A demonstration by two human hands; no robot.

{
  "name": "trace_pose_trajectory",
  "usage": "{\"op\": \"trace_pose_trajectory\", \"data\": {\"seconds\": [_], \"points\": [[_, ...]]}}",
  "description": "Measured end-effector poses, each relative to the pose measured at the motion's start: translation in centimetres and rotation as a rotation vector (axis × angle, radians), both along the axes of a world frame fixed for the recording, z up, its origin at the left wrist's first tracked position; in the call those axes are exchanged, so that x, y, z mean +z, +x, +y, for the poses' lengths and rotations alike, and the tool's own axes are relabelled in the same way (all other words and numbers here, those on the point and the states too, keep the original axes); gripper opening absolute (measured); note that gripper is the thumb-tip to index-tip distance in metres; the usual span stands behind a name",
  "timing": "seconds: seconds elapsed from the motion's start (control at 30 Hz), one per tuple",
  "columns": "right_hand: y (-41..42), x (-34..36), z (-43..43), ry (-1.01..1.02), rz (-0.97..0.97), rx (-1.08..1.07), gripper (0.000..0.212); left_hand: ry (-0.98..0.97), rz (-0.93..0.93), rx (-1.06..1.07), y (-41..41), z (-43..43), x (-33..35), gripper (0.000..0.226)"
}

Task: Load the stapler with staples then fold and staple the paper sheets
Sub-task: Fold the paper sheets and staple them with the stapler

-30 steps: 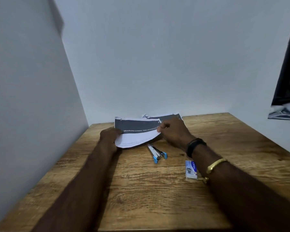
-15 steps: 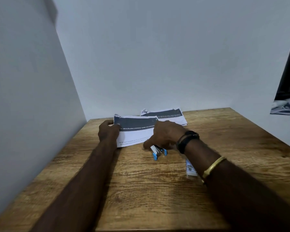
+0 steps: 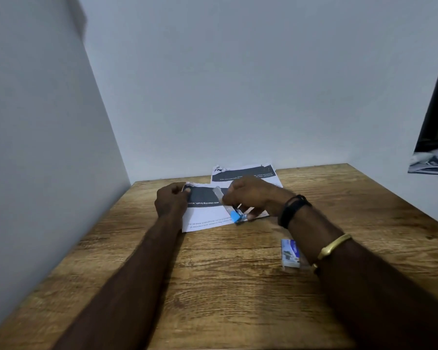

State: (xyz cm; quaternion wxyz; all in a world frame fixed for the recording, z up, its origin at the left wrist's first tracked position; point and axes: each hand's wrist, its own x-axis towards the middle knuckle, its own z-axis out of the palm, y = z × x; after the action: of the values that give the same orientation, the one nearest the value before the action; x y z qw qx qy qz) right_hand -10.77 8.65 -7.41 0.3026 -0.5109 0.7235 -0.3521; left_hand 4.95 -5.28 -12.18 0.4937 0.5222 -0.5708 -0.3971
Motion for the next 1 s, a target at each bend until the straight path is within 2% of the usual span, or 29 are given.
{"op": "trace_pose_trajectory", "data": {"seconds": [0.13,0.3,0.43,0.6,0.77,1.0], "points": [[-0.3,-0.2,-0.1,-0.099,-0.398,0.022,0.015,-0.054,0.023,-0.032,-1.2,0.8,0.0,0.02],[-0.7,-0.3,-1.5,-0.333,-0.848,-0.072,0.011,-0.104,0.044,-0.095,-2.6,1.8,0.2,0.004],[-1.2,-0.2,-2.0,-0.362,-1.039,-0.095,0.011,-0.128,0.034,-0.125,-2.8,1.8,-0.1,0.009],[-1.4,-0.7,-3.4,-0.456,-0.97,-0.08,0.034,-0.152,0.049,-0.163,-2.6,1.9,-0.2,0.002],[-1.1,-1.1,-5.0,-0.52,-0.799,-0.01,0.039,-0.211,0.028,-0.18,-2.4,1.9,-0.5,0.001],[-0.9,-1.7,-6.0,-0.428,-0.552,0.121,0.042,-0.3,-0.032,-0.16,-2.5,2.0,-0.5,0.009]]}}
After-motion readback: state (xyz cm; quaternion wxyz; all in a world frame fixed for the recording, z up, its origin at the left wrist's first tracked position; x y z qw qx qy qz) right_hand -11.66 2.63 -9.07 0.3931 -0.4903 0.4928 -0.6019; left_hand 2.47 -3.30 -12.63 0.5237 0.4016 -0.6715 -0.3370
